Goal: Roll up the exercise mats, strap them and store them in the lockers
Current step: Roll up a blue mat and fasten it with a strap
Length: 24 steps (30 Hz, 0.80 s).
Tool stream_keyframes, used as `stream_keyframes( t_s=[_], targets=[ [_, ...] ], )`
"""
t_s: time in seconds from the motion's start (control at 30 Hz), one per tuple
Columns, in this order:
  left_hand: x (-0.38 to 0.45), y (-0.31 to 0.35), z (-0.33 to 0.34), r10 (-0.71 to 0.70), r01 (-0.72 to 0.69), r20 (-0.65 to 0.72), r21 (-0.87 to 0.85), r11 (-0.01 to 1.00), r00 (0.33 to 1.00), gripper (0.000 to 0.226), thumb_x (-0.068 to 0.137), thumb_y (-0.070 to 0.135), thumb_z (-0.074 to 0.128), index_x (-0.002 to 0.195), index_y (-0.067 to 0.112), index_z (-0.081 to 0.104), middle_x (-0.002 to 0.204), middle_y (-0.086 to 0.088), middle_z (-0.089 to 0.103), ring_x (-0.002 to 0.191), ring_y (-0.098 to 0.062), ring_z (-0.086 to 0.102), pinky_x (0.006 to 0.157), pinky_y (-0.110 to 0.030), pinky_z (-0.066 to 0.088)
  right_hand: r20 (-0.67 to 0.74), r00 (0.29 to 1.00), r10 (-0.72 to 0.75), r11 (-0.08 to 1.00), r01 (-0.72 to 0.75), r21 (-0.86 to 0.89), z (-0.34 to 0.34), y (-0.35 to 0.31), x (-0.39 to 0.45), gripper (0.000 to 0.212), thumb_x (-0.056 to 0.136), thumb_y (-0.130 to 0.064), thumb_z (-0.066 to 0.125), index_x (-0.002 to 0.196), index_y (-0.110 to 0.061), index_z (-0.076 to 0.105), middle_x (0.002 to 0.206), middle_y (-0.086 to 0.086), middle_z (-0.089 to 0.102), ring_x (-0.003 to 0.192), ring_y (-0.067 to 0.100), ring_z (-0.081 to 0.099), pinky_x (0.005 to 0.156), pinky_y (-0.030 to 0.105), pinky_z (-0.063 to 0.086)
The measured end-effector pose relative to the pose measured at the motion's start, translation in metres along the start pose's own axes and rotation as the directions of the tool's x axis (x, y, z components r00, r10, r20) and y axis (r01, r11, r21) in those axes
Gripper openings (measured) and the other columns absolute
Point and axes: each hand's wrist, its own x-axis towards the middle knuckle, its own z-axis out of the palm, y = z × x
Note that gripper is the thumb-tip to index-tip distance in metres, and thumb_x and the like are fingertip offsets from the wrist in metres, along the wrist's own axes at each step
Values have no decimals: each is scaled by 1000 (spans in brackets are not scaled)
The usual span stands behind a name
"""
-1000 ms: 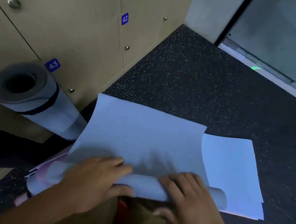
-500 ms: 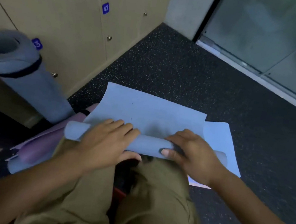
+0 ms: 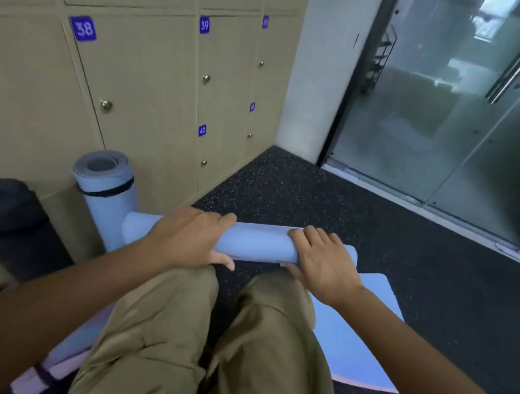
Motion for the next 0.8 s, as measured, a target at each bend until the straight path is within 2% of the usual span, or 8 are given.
stream_keyframes(
  t_s=[0.13, 0.2, 0.3, 0.4, 0.5, 0.6, 0.7, 0.8],
  targets=[
    [-38, 7, -19, 38, -30, 84, -96, 995, 996, 59, 84, 78, 58, 126, 40, 42, 112, 15, 62, 94, -18, 63, 65, -35, 37, -3, 999, -45, 998, 45, 46, -26, -22, -31, 50, 93, -62, 42, 120, -21, 47, 92, 0, 60, 78, 25, 62, 68, 38, 47],
    [-57, 10, -24, 63, -39, 140, -169, 985, 988, 50, 84, 77, 58, 118, 43, 44, 109, 15, 51, 83, -14, 57, 61, -33, 37, 94, 993, -78, 991, 67, 118, -37, -35, -47, 55, 95, -68, 32, 129, -25, 38, 98, -1, 59, 84, 25, 61, 72, 38, 46],
    [-80, 15, -22, 71, -28, 156, -258, 966, 985, 47, 82, 74, 65, 108, 37, 51, 104, 12, 39, 76, -5, 46, 57, -27, 30, 187, 977, -97, 975, 55, 216, -40, -52, -67, 60, 97, -72, 35, 138, -28, 38, 116, -2, 53, 100, 22, 55, 82, 35, 41],
    [-98, 21, -13, 60, -10, 139, -337, 941, 989, 50, 81, 71, 69, 102, 27, 58, 93, 9, 39, 84, -6, 40, 63, -24, 33, 138, 987, -81, 958, 39, 285, -37, -66, -78, 61, 94, -68, 38, 138, -26, 48, 121, -3, 47, 106, 21, 48, 87, 34, 42],
    [-110, 27, -6, 30, 26, 137, -384, 923, 990, 50, 84, 69, 67, 116, 32, 57, 98, 15, 47, 94, -5, 44, 73, -22, 37, 66, 995, -79, 966, 60, 252, -31, -76, -83, 61, 96, -62, 40, 138, -20, 54, 117, -1, 51, 105, 23, 48, 90, 36, 43],
    [-118, 33, 0, 1, 79, 189, -419, 905, 982, 46, 91, 69, 56, 129, 45, 44, 113, 18, 57, 107, -10, 50, 91, -33, 45, 93, 995, -43, 946, 11, 325, -23, -81, -90, 54, 99, -61, 40, 139, -25, 49, 111, -4, 56, 103, 20, 48, 97, 34, 35],
    [-122, 41, 9, -47, 137, 250, -358, 924, 967, 44, 96, 69, 42, 132, 45, 47, 116, 15, 56, 109, -14, 50, 94, -38, 46, 189, 982, -13, 901, -70, 428, -15, -84, -100, 43, 101, -57, 46, 136, -32, 46, 115, -8, 59, 107, 16, 46, 101, 33, 35],
    [-124, 45, 20, -69, 127, 175, -347, 929, 982, 67, 88, 74, 23, 134, 38, 54, 119, 12, 48, 109, -14, 47, 88, -36, 46, 198, 980, 37, 854, -134, 503, -12, -85, -100, 40, 100, -55, 48, 133, -34, 52, 117, -11, 60, 107, 12, 45, 98, 33, 39]
  ],
)
